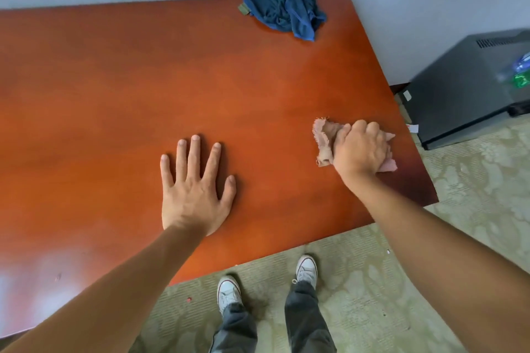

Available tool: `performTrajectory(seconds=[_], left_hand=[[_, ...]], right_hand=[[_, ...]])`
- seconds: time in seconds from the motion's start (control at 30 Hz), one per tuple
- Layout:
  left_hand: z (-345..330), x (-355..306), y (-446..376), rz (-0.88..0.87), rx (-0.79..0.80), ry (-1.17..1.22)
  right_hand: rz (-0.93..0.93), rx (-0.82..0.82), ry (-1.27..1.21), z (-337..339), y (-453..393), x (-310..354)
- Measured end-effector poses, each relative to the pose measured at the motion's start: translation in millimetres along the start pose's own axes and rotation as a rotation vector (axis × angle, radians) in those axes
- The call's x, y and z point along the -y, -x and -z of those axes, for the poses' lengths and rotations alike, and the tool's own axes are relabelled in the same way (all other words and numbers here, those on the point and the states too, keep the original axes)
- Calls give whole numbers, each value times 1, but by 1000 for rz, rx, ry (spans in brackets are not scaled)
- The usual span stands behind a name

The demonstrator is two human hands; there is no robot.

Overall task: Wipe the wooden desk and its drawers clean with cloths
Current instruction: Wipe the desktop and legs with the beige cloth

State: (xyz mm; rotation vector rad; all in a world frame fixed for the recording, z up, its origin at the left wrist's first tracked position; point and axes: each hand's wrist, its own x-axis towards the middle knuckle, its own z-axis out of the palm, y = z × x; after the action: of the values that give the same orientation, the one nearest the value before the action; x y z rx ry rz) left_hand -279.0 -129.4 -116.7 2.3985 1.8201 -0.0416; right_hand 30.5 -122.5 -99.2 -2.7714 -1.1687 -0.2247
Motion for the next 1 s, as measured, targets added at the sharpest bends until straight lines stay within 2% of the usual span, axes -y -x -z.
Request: performTrajectory(seconds=[0.03, 0.07, 0.1, 0.13, 0.2, 0.23, 0.27, 0.3, 0.37, 0.43, 0.47, 0.53, 0.6, 0.63, 0.73, 0.77, 0.8, 0.83, 0.9, 0.93, 0.97, 1.0], left_hand=[[0, 0, 0, -1, 1, 0], [1, 0, 0, -1, -6, -3], [2, 0, -2, -7, -21, -1], [5, 2, -7, -22, -41, 6], [14, 9, -27, -53, -72, 11], [16, 12, -39, -62, -72, 7], [17, 15, -50, -63, -56, -1], [15, 18, -60, -60, -36, -15], [6, 19, -70, -60, -12, -57], [2, 18, -71, -65, 3, -87], [2, 17, -71, -65, 4, -85], [6, 18, -70, -66, 0, -59], [9, 19, -71, -65, -6, -34], [10, 19, -71, -63, -5, -20], [12, 21, -70, -73, -5, 9], [12, 21, -71, -69, -4, 18], [13, 21, -71, -62, -3, 26], [13, 21, -71, -55, -4, 32], [13, 20, -72, -50, -7, 32], [13, 20, -72, -55, -6, 33], [13, 20, -72, -59, -3, 37], [13, 20, -71, -60, -3, 41]], right_hand=[[-20, 20, 26, 5, 11, 16], [64, 10, 20, 7, 31, 34], [242, 2, -22, 10, 59, 51], [502, 45, -55, 13, 93, 63], [1029, 218, -76, 22, 140, 69], [1165, 235, -118, 20, 131, 67], [1144, 182, -142, 13, 110, 64], [980, 113, -118, 5, 81, 64], [531, -34, -29, -8, 15, 65], [228, 30, 37, -12, -46, 58], [182, 49, 38, -11, -64, 58], [177, 11, 59, -8, -64, 78], [298, -6, 16, -1, -25, 109], [441, 26, -40, 7, 2, 124], [1065, 174, -125, 24, 75, 124], [1217, 184, -126, 33, 72, 124], [1249, 133, -45, 27, 56, 123], [1122, 76, 71, -10, 22, 116], [678, 0, 144, -128, -64, 80], [524, 41, 168, -164, -110, 64], [446, 86, 49, -180, -154, 57], [312, 41, -43, -169, -162, 73]])
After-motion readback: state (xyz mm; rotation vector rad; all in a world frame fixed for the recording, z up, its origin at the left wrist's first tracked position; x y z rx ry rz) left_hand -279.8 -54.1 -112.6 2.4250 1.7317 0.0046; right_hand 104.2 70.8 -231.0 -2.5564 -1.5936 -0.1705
